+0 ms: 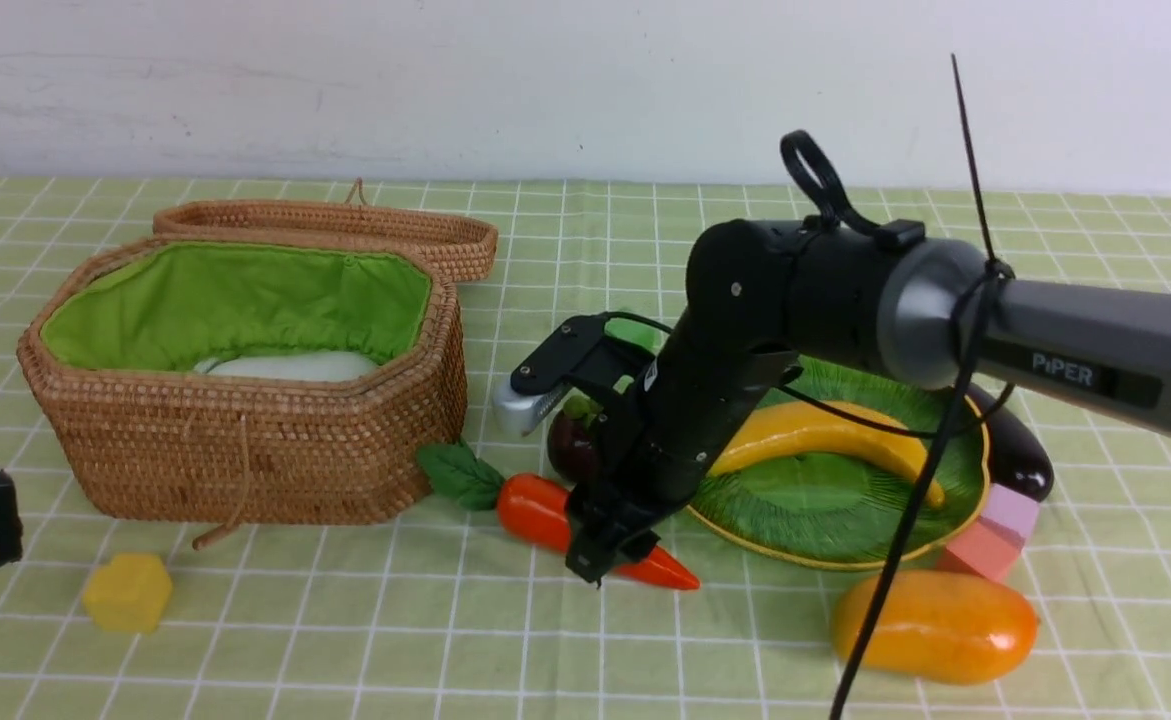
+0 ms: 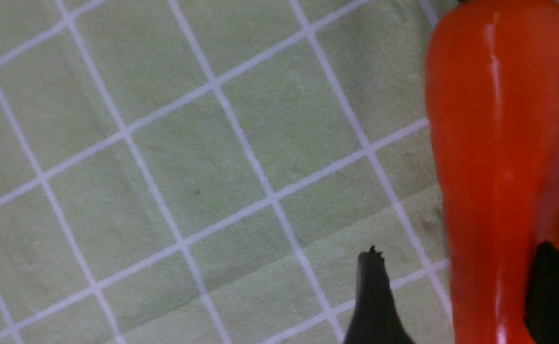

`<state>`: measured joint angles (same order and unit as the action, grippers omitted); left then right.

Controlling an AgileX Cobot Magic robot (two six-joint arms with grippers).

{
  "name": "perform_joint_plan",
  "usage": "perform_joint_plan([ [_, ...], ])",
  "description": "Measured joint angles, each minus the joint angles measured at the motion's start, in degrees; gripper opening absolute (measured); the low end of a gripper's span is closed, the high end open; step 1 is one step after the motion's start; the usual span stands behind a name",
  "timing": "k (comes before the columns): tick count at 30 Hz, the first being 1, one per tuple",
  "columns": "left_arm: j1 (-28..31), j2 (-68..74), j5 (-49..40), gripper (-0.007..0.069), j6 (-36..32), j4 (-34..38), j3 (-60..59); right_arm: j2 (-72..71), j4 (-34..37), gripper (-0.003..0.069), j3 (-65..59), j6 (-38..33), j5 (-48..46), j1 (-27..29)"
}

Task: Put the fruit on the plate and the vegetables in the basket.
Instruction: Use the right arm to grab a carrot and put it into the left basket

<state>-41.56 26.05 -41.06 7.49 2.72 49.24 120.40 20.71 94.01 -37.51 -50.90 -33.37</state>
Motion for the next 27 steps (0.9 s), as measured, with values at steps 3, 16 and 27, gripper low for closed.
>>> perform_joint_plan([
  [3,0.00,0.00,0.00,-0.0013,0.00,0.00,0.00,0.49,-0.05,0.0419,0.34,0.00,0.35,0.00],
  [16,0.00,0.00,-2.28,-0.0013,0.06,0.00,0.00,3.66,-0.55,0.0283,0.45,-1.56,-1.15,0.00],
  [27,0.00,0.00,-3.51,-0.0013,0.01,-2.01,0.00,3.61,-0.69,0.0274,0.62,-1.56,-5.45,0.00],
])
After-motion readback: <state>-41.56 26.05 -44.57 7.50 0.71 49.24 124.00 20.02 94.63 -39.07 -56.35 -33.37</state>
